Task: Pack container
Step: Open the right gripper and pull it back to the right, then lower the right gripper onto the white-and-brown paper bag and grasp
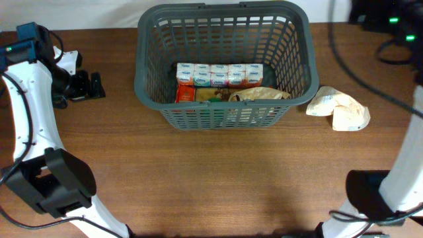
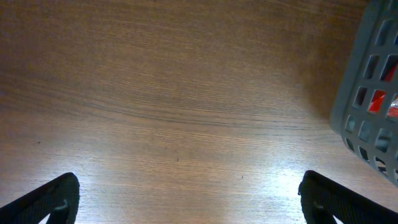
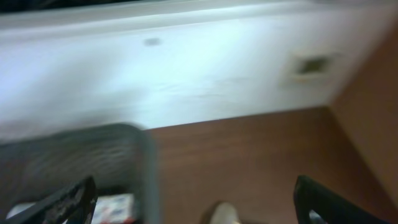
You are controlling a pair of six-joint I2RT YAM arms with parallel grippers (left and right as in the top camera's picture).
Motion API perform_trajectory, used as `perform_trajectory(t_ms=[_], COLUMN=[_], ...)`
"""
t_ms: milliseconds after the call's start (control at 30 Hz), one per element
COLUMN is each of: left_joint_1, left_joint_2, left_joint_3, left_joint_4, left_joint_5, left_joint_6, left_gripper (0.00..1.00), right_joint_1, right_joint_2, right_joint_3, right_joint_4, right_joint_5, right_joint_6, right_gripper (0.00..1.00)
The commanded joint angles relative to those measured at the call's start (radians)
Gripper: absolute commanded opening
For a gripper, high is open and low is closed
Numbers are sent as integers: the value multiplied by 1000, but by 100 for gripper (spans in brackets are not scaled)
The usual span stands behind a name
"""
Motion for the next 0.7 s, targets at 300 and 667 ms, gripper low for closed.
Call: perform_trajectory(t_ms=[300,667], left_joint_1=[2,2], left_joint_2=[7,7], left_joint_3=[-6,-6], left_joint_4=[3,3], left_joint_5=[11,11], left_joint_6=[-12,-12], left_gripper=[99,99], right_joint_1=[-246,-246], right_joint_2=[234,284], right_joint_3=[-302,-657], right_joint_4=[-29,55], right_joint_5=[-129,-133], right_joint_6=[99,-39], right_gripper=[99,99])
